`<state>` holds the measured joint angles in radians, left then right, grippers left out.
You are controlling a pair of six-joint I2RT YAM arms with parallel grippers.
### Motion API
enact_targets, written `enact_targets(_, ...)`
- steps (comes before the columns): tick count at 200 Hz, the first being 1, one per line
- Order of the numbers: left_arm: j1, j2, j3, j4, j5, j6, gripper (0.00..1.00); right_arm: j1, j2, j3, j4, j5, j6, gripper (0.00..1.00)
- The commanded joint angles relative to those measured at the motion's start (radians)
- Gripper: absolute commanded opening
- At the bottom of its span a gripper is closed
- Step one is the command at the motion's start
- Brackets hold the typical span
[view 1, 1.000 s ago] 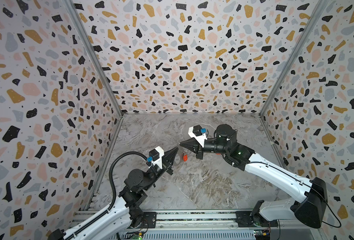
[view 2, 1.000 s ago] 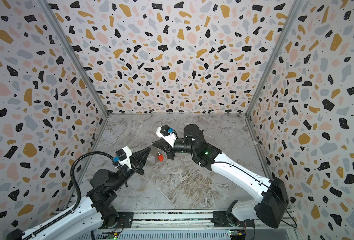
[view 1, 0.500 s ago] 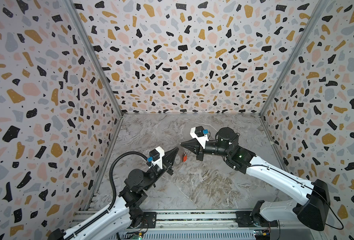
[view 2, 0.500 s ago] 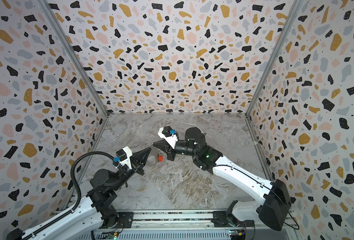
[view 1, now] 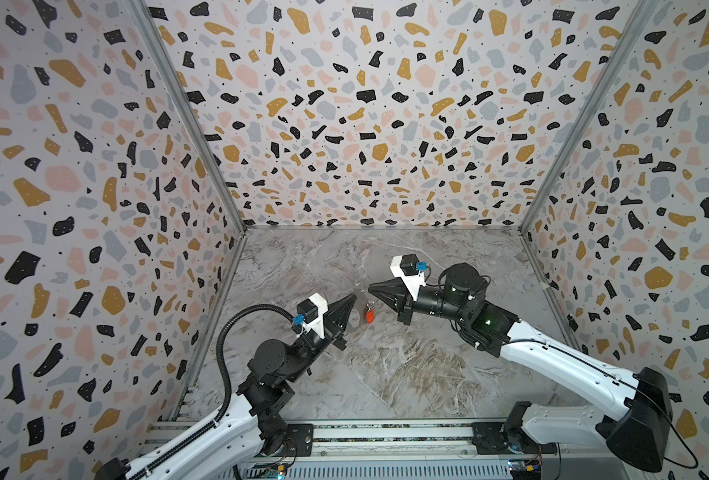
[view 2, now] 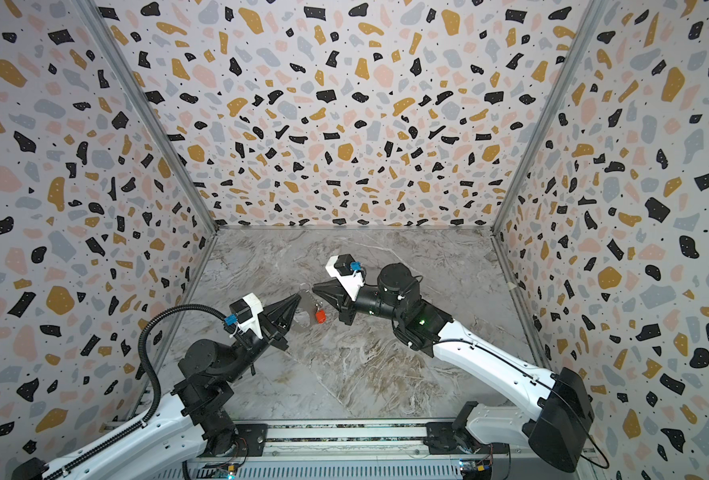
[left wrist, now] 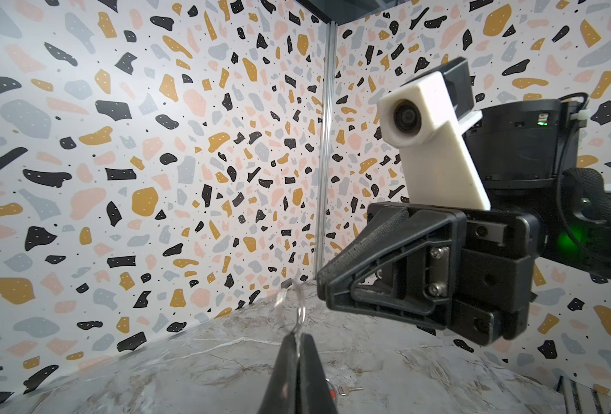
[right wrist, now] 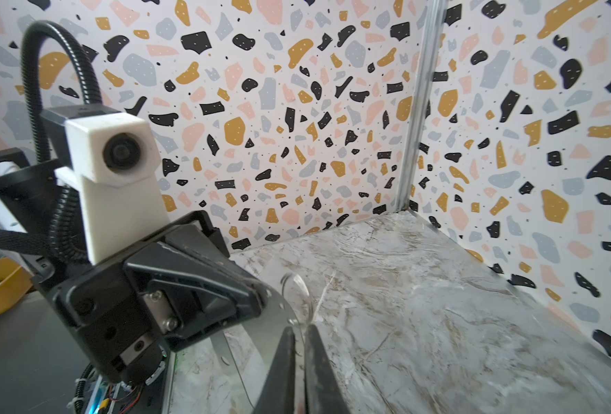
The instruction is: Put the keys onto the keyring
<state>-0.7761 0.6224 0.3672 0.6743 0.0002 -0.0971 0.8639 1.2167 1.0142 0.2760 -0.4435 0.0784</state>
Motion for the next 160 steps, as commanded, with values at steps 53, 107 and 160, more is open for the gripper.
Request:
enact_targets(53, 0.001, -0.021, 0.013, 0.079, -0.029, 0.004, 0.00, -0.003, -0.059, -0.006, -0.016, 0.046, -0.015, 0.20)
enact_targets(107, 0.001, -0.011, 0.016, 0.088, 0.027, -0.002, 0.00, 0.001, 0.008, 0.072, -0.060, -0.048, -0.053, 0.41)
enact_targets(160, 0.001, -0.002, 0.030, 0.073, 0.084, -0.006, 0.00, 0.000, 0.068, 0.124, -0.074, -0.097, -0.078, 0.43)
